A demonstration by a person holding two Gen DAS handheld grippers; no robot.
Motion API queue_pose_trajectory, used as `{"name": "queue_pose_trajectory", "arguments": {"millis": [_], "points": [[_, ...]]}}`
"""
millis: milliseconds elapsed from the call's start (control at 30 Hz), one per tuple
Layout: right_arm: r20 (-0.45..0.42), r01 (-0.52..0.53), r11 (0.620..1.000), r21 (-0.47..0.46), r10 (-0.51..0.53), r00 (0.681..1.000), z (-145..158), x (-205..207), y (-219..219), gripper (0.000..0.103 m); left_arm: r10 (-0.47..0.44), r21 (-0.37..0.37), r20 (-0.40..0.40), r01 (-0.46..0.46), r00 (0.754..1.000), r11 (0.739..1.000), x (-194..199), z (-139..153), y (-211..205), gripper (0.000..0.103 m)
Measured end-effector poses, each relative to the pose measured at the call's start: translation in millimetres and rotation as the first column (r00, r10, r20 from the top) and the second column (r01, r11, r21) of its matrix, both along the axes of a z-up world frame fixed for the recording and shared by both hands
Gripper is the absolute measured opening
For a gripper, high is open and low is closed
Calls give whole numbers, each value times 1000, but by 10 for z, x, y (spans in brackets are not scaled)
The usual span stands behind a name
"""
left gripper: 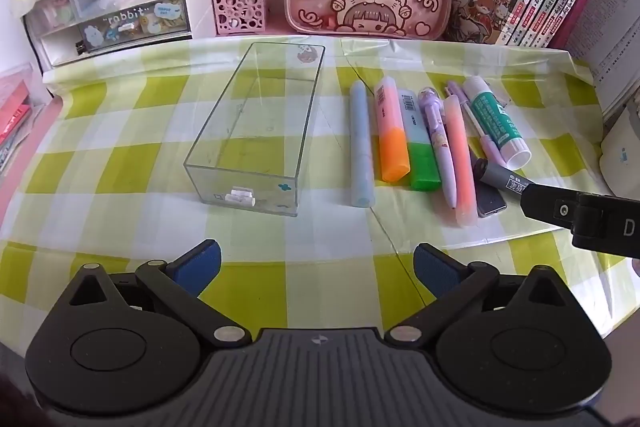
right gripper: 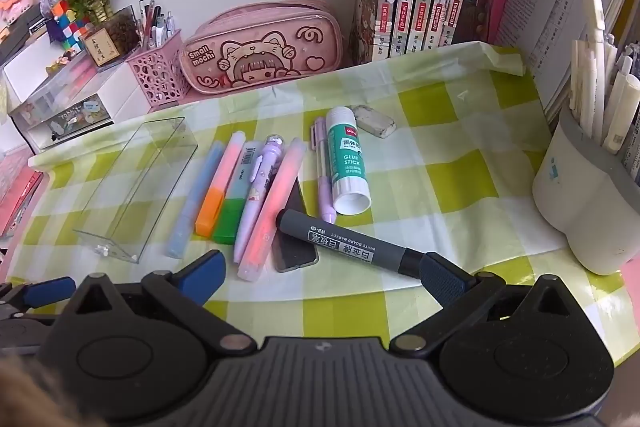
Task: Organize stationery
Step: 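Move the open right gripper toward the black marker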
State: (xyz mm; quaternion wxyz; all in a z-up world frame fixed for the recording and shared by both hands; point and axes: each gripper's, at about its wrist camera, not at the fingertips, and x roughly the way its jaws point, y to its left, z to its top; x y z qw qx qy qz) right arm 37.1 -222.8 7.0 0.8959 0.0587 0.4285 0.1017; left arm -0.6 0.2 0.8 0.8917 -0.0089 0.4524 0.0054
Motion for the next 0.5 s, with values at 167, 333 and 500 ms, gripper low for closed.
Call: {"name": "queue_pose_trajectory", "arguments": {"millis": [167,333,500], "points": [[-1,-4,1000,4,4,1000,-15,10,13,103,3,1,2,-3,1000,1000,7,19,-69,98],[6,-8,1000,5,8,1000,33,-13,-8,103,-4,-6,11,4,1000,1000,-17,13,-23,98],[1,-7,1000,2,7,1000,-15,-11,12,103,-4,-2,7,4,1000,1000,-12,19,-23,98]]}}
